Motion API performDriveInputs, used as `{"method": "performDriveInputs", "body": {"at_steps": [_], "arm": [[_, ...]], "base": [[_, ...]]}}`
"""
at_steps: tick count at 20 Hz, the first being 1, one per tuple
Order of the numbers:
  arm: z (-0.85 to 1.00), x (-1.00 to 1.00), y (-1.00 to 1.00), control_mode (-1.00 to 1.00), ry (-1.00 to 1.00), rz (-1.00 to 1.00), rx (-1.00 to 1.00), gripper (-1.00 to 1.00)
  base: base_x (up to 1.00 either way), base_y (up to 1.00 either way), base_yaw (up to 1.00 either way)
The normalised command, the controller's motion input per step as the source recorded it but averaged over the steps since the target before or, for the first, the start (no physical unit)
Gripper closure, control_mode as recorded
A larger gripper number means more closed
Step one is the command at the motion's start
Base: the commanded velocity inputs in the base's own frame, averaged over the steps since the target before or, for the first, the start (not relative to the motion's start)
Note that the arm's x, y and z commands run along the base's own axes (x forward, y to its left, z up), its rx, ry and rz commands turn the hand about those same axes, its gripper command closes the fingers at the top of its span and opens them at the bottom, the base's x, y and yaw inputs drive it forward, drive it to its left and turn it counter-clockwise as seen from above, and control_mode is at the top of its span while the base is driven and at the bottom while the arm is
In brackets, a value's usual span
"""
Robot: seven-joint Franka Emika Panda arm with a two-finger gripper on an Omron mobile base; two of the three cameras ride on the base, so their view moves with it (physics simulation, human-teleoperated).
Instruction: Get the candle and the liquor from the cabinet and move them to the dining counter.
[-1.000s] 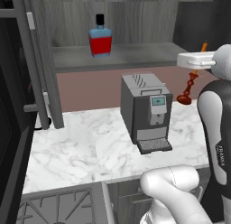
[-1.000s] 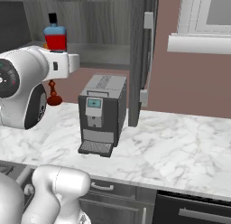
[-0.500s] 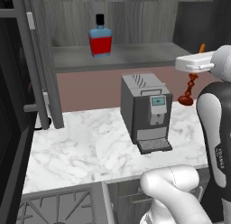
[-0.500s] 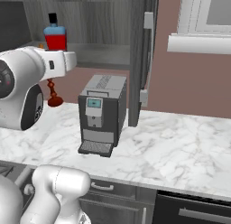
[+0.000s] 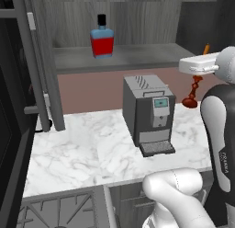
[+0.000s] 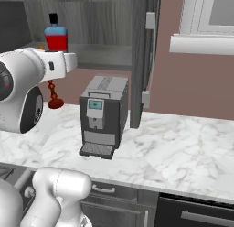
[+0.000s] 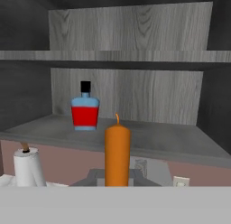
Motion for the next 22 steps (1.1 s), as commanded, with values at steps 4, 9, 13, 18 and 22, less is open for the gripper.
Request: {"method": "performDriveInputs", "body": {"at_steps": [4,9,13,18,22], "arm": [[0.0,0.0,0.0,-1.0,0.0,0.0,0.0,1.0],[0.0,0.0,0.0,1.0,0.0,0.0,0.0,1.0],[0.0,0.0,0.0,1.0,0.0,0.0,0.0,1.0],[0.0,0.0,0.0,1.0,0.0,0.0,0.0,1.0],[0.0,0.0,0.0,1.0,0.0,0.0,0.0,1.0]], "base": [[0.0,0.0,0.0],[-0.2,0.0,-0.01],[-0.9,-0.1,-0.13],[-1.0,-0.51,-0.35],[-0.79,-0.27,-0.69]]}}
